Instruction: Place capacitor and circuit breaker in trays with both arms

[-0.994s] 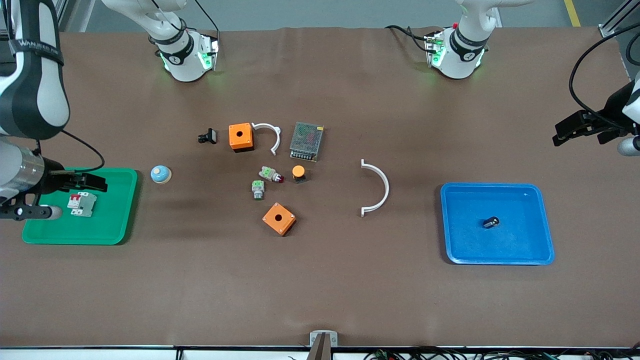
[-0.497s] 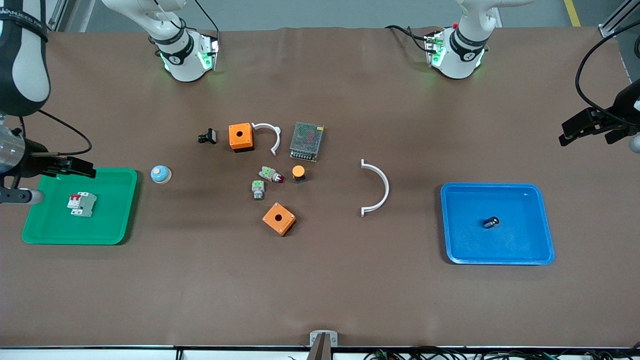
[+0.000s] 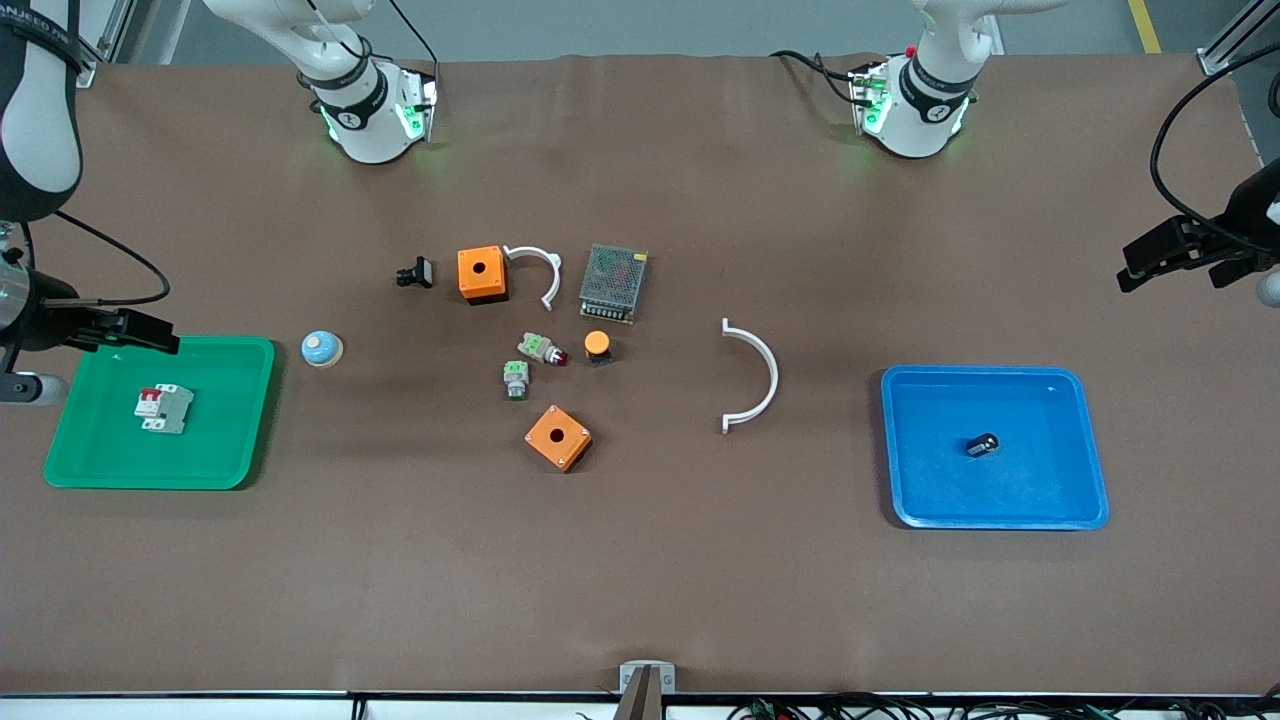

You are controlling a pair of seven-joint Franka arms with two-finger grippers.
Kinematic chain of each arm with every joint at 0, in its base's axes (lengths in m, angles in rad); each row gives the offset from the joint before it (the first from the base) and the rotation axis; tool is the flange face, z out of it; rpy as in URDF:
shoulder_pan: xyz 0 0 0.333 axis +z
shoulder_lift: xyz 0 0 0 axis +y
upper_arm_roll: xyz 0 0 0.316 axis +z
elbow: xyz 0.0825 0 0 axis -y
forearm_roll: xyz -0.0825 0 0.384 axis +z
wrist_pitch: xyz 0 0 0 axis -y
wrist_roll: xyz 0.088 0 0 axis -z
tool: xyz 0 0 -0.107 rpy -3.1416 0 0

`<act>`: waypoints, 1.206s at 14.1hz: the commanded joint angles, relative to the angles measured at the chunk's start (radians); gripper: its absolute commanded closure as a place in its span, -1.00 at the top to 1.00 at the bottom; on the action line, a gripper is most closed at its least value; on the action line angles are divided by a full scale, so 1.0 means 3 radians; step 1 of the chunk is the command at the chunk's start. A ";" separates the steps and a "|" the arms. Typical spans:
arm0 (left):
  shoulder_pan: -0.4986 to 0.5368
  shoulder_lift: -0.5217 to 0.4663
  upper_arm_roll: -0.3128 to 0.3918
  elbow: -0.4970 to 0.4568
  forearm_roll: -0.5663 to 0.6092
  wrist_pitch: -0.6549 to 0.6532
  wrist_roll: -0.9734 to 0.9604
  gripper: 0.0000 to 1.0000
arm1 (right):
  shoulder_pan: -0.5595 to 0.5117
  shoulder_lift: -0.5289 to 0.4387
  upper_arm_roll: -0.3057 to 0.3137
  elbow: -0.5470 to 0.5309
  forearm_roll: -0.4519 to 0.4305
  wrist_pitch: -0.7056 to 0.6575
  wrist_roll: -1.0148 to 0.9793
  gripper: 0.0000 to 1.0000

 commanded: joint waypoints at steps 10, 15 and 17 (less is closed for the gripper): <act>0.0017 0.0060 -0.0012 0.0155 -0.0065 -0.0141 0.0006 1.00 | 0.0045 -0.0353 0.0014 -0.0148 -0.0048 -0.0322 0.0019 1.00; 0.0017 0.0060 -0.0012 0.0155 -0.0060 -0.0141 0.0001 1.00 | 0.0050 -0.0661 0.0019 -0.0333 -0.0043 -0.0348 0.0009 1.00; 0.0017 0.0060 -0.0012 0.0155 -0.0060 -0.0136 0.0001 1.00 | 0.0050 -0.0722 0.0014 -0.0343 -0.0043 -0.0348 0.0004 1.00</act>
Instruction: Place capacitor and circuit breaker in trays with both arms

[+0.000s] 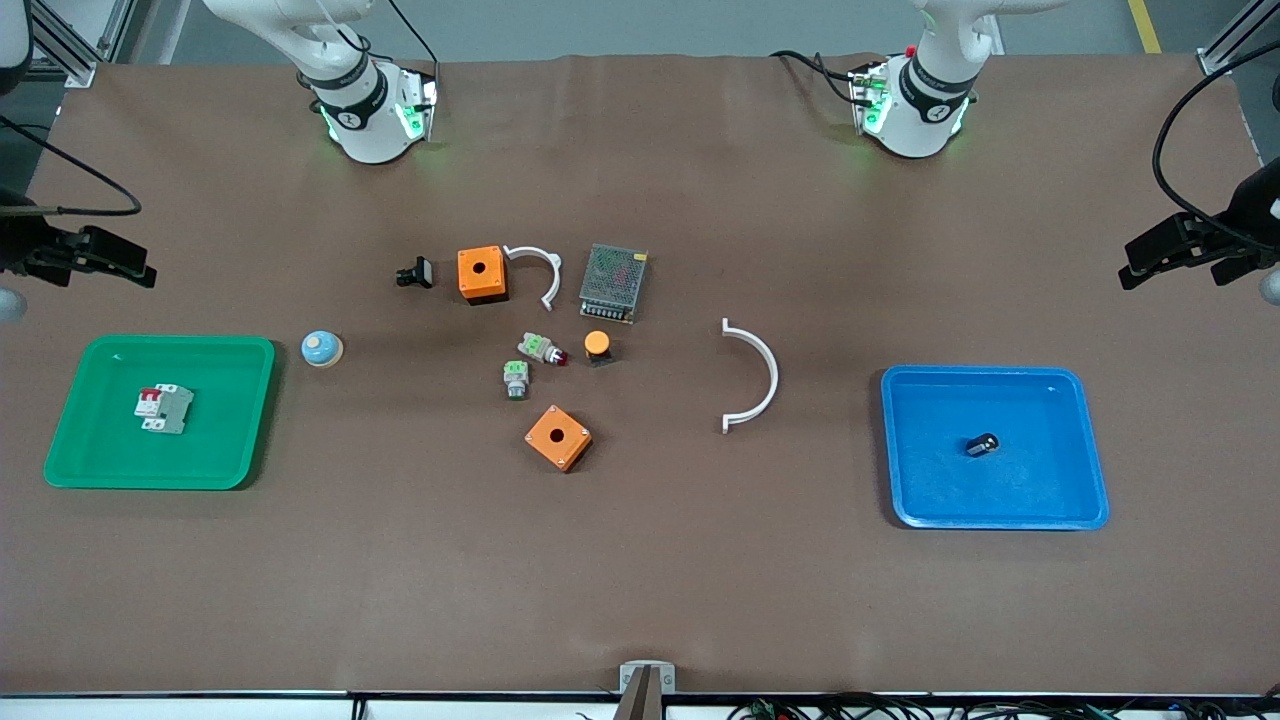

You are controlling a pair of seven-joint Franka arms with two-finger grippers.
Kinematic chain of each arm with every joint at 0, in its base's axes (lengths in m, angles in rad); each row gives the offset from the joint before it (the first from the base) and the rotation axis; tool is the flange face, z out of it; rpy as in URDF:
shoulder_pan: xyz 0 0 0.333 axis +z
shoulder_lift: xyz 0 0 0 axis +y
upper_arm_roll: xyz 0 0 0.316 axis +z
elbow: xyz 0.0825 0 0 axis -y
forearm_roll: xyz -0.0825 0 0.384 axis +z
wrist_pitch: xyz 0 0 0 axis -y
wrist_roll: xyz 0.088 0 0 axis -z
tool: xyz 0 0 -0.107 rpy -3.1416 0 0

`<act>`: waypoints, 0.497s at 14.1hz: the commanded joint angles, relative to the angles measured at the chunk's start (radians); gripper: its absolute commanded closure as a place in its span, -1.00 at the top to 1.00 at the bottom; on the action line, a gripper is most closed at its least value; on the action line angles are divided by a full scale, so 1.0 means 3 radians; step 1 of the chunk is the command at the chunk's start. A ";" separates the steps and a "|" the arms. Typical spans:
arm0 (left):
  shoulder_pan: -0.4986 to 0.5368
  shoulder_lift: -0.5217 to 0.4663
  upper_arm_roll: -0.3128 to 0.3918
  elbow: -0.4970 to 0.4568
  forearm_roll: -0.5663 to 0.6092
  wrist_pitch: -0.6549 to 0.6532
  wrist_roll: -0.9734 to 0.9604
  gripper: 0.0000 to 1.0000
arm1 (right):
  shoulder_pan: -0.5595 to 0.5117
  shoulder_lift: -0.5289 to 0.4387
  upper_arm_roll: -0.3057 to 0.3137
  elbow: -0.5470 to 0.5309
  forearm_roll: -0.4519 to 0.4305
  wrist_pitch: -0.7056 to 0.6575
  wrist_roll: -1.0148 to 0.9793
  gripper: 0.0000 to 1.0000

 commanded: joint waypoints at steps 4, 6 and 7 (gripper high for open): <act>0.0022 0.0047 -0.0011 0.0104 -0.0062 -0.0088 0.0001 1.00 | 0.0003 -0.0276 -0.0014 -0.0122 -0.0043 0.0017 -0.0178 1.00; 0.0017 0.0047 -0.0011 0.0104 -0.0062 -0.0088 0.0001 1.00 | 0.0003 -0.0307 -0.0014 -0.0117 -0.0043 0.0012 -0.0225 1.00; 0.0017 0.0047 -0.0011 0.0104 -0.0062 -0.0088 0.0001 1.00 | -0.0002 -0.0337 -0.0019 -0.0122 -0.0043 0.0007 -0.0230 1.00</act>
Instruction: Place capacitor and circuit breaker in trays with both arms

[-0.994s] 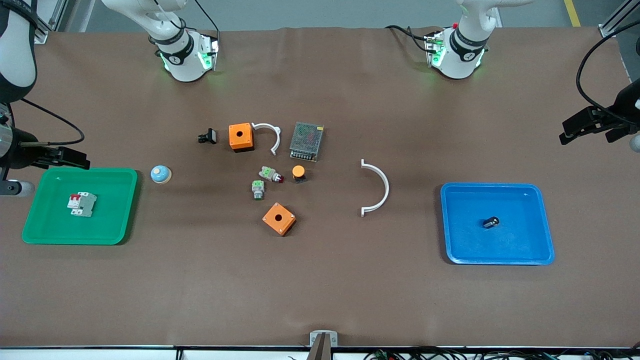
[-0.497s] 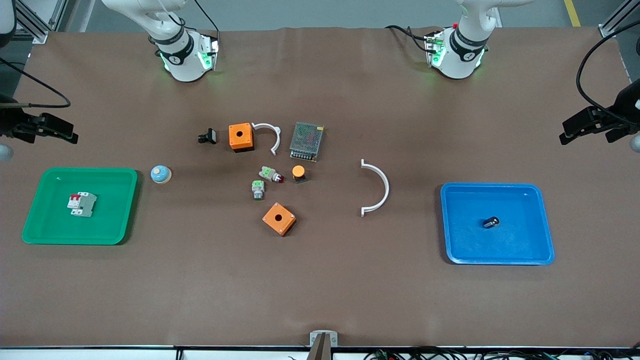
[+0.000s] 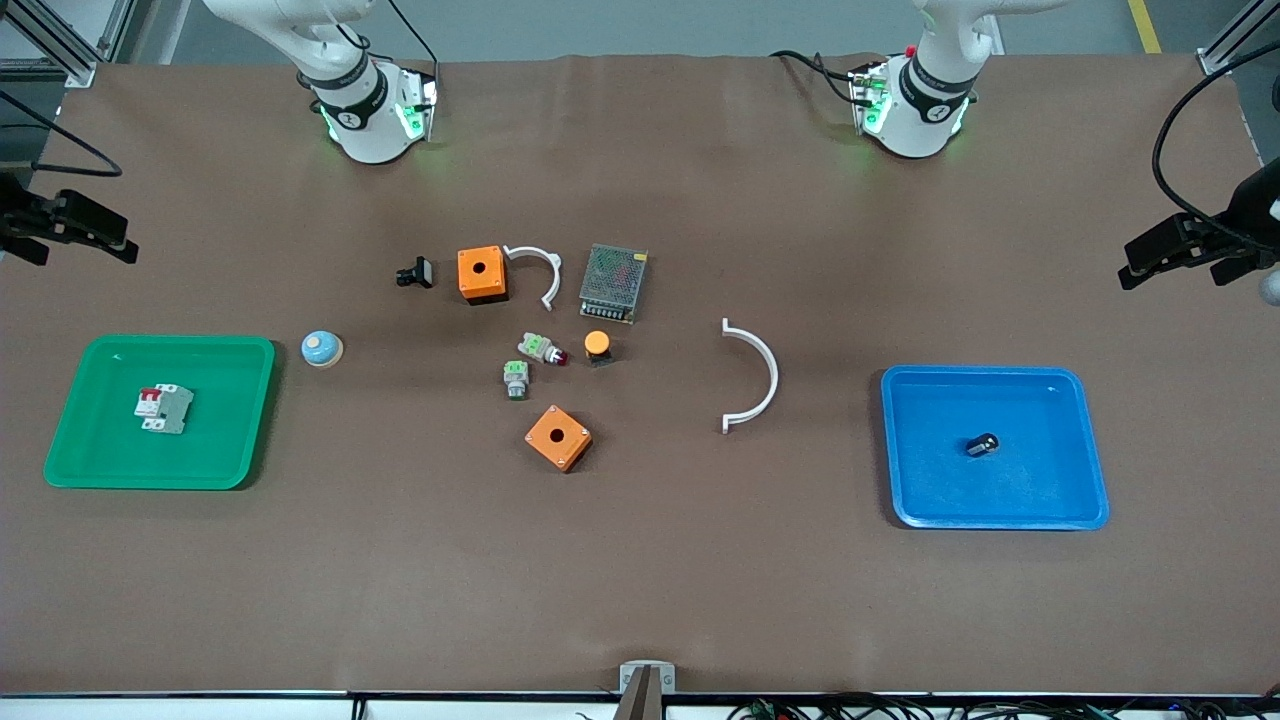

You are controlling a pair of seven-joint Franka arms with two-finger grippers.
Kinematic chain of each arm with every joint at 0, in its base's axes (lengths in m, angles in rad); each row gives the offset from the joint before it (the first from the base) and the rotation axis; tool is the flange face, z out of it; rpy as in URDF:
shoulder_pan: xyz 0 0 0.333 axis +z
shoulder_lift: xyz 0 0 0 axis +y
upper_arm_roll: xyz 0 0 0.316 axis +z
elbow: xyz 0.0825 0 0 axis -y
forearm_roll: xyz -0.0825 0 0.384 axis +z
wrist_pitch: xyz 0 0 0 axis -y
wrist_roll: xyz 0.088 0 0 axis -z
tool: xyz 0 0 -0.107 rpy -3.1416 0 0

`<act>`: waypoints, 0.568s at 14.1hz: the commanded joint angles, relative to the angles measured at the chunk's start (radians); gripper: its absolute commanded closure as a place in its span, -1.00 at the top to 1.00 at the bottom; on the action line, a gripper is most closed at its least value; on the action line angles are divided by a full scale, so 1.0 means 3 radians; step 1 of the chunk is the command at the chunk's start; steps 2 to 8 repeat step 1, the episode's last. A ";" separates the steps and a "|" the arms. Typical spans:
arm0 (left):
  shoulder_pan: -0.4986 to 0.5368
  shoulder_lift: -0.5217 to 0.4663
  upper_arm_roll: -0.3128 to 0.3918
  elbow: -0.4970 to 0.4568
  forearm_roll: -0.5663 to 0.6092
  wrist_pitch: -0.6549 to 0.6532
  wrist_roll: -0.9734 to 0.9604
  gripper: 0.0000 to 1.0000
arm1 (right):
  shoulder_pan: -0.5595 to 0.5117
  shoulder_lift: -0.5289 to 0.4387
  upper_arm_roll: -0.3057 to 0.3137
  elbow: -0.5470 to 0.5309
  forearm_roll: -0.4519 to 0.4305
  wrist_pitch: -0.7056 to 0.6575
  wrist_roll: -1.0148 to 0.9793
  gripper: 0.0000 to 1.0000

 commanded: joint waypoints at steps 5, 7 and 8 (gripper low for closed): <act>0.0017 0.0044 -0.0011 0.0103 -0.0062 -0.0083 -0.0004 1.00 | 0.0003 -0.0127 -0.0002 -0.0082 -0.0043 -0.0020 -0.0069 1.00; 0.0017 0.0044 -0.0011 0.0103 -0.0062 -0.0083 -0.0004 1.00 | 0.0003 -0.0127 -0.0002 -0.0082 -0.0043 -0.0020 -0.0069 1.00; 0.0017 0.0044 -0.0011 0.0103 -0.0062 -0.0083 -0.0004 1.00 | 0.0003 -0.0127 -0.0002 -0.0082 -0.0043 -0.0020 -0.0069 1.00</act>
